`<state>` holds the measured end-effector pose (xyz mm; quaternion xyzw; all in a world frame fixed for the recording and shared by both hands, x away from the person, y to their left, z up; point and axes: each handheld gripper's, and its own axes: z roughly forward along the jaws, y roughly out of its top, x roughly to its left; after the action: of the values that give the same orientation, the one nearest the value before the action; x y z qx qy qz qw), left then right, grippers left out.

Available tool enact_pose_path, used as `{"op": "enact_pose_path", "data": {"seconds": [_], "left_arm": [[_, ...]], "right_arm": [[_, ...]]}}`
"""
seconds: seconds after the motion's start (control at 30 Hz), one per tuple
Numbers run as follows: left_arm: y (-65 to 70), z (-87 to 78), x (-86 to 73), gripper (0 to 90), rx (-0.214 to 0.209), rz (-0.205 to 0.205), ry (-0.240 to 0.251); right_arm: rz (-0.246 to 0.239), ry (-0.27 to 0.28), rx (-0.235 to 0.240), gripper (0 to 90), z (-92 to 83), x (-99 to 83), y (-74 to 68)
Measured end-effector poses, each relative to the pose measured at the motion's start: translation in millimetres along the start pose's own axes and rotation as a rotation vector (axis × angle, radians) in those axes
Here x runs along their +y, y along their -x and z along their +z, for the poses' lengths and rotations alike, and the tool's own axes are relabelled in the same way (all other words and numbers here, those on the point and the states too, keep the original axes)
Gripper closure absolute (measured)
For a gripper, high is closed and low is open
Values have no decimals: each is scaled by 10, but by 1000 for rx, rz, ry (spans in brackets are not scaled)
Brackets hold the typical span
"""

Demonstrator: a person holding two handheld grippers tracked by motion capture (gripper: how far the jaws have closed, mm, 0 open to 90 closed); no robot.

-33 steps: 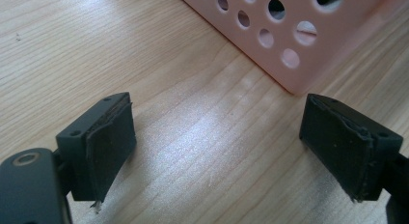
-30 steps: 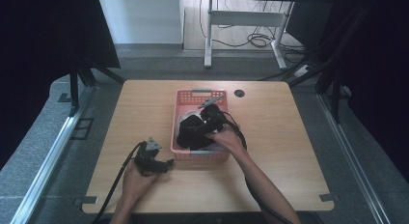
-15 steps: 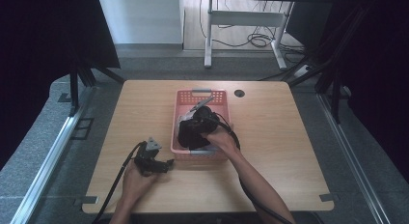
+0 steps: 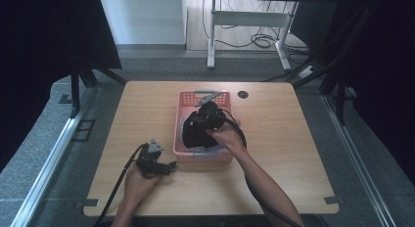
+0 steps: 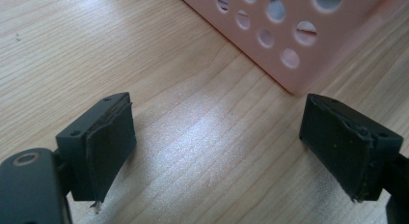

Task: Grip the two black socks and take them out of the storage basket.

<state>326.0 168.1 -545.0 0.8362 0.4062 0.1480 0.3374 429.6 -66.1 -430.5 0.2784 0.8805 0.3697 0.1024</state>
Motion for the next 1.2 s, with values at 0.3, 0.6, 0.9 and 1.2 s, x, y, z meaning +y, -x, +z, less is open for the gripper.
{"op": "enact_pose_path", "data": {"seconds": [0.3, 0.6, 0.9, 1.2], "left_arm": [[3, 2, 0, 121, 1, -4, 3], [4, 2, 0, 121, 0, -5, 3], [2, 2, 0, 121, 0, -4, 2], [0, 1, 1, 121, 1, -1, 2]], "right_arm": [[6, 59, 15, 900, -198, 89, 8], [20, 106, 23, 900, -433, 183, 46], [39, 150, 22, 900, -666, 243, 106], [56, 174, -20, 900, -922, 248, 212]]}}
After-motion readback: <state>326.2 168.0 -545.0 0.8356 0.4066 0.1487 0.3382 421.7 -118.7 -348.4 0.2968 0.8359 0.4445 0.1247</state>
